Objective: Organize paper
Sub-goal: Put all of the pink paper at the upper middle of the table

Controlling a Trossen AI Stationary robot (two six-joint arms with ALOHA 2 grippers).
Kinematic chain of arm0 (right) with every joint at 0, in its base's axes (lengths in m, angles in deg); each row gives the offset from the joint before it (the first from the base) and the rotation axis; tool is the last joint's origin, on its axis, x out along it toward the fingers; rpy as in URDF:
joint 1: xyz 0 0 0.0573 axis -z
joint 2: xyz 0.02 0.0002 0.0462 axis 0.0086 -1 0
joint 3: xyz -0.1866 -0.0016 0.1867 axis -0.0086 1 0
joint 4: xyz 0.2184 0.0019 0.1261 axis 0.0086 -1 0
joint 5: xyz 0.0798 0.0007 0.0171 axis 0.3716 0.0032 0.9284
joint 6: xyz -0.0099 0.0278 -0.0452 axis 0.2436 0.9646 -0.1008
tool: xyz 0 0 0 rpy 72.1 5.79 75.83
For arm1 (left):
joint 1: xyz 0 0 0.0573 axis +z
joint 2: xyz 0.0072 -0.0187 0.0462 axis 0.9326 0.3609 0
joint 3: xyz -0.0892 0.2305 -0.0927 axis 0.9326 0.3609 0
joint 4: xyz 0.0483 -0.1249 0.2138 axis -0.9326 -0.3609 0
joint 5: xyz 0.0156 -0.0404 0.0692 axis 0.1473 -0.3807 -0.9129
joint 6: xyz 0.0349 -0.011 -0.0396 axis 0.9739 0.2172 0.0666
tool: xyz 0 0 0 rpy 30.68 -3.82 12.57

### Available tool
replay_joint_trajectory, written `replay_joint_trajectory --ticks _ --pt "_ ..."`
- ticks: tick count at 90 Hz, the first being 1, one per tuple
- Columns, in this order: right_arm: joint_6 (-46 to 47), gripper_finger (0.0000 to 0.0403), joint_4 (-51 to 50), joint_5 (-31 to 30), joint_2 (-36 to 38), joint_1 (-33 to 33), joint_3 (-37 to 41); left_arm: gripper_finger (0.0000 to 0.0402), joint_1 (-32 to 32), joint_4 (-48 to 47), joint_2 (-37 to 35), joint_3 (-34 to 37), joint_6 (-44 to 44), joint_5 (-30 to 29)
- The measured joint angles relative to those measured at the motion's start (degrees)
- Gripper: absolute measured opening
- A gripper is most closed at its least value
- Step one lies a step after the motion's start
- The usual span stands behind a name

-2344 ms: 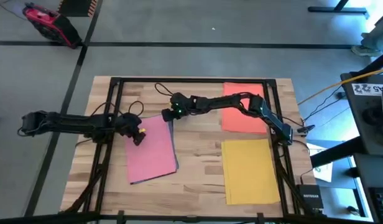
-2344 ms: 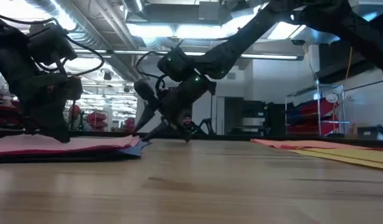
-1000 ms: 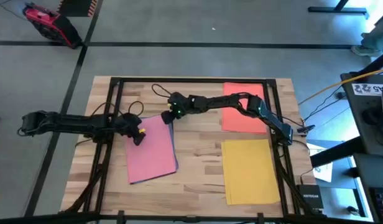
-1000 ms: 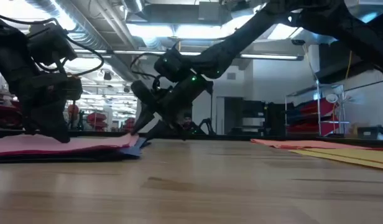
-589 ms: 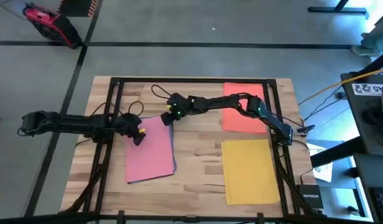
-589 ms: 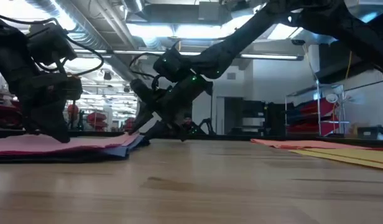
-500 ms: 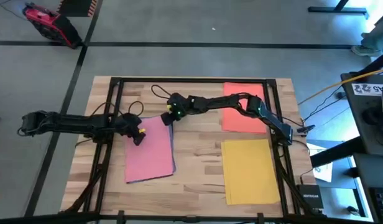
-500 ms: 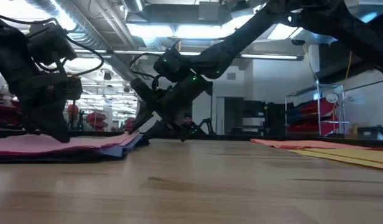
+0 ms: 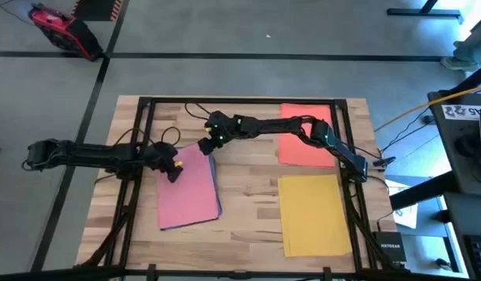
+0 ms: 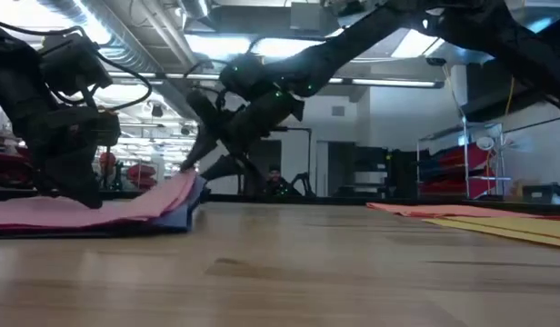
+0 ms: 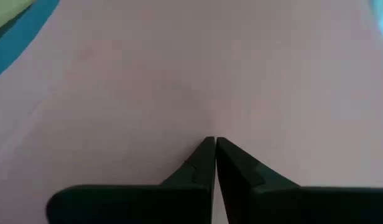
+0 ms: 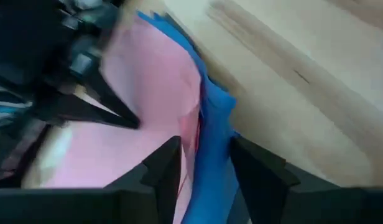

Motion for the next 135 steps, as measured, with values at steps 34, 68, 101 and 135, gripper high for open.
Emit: replay_joint_trajectory --ticks 34,68,101,135 --pt "-2.26 0.0134 -1.38 -3.15 -0.03 -2.78 -0.02 0.0000 0.00 0.00 -0.02 0.00 0.17 -0.05" --pt "-4.55 0.0134 -5.22 -7.73 -0.03 -3.02 -4.90 0.0000 0.00 -0.02 -0.02 0.00 0.15 -0.09" --pt "-7.66 0.0101 -8.42 -8.62 -0.61 -3.40 -8.41 0.0000 0.00 0.00 0.00 0.00 0.15 -0.22" --pt "-8.04 0.0064 -11.97 -9.28 -0.68 -3.72 -6.40 0.0000 0.00 -0.02 -0.02 0.00 -0.21 -0.32"
